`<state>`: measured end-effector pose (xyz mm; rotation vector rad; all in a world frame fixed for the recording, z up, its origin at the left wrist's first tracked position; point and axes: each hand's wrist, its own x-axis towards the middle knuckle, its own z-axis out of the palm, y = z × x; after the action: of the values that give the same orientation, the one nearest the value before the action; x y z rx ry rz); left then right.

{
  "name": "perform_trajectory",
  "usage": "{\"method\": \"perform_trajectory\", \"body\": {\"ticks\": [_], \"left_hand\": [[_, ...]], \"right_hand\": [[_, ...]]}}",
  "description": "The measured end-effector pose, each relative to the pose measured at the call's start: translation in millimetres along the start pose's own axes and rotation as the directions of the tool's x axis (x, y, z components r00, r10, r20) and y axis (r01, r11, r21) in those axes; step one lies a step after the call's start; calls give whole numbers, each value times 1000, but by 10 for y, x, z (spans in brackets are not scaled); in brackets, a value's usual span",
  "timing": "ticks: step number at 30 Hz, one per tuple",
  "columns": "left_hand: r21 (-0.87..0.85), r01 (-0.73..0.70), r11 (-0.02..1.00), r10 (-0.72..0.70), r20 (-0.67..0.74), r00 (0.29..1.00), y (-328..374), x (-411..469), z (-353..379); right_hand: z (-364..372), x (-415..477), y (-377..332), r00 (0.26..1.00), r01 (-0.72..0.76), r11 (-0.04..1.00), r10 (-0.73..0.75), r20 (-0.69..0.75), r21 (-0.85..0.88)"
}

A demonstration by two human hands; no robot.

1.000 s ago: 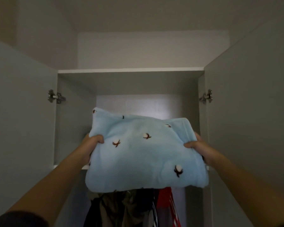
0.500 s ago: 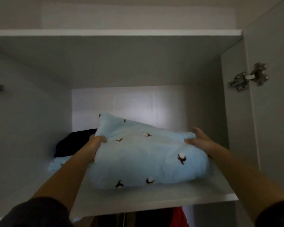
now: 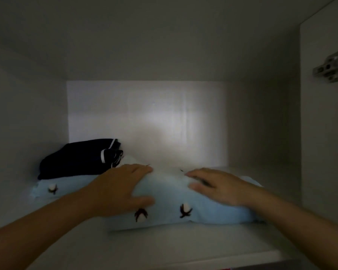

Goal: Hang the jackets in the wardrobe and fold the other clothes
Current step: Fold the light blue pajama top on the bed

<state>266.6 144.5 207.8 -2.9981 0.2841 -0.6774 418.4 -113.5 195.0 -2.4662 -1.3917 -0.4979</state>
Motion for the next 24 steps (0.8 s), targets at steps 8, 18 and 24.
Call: {"method": "perform_trajectory", "body": {"ticks": [8, 18, 24], "left_hand": [[220, -96, 971, 92, 30, 995, -326, 368, 216], [252, 123, 960, -116, -42, 992, -1123, 1101, 817], [221, 295, 929, -338, 192, 921, -1235, 1513, 720]], "right_hand": [[288, 355, -1, 998, 26, 979, -36, -46, -204], [860, 1407, 457, 991, -129, 978, 120, -65, -166], [852, 1937, 629, 959, -225, 974, 214, 185, 36]]}}
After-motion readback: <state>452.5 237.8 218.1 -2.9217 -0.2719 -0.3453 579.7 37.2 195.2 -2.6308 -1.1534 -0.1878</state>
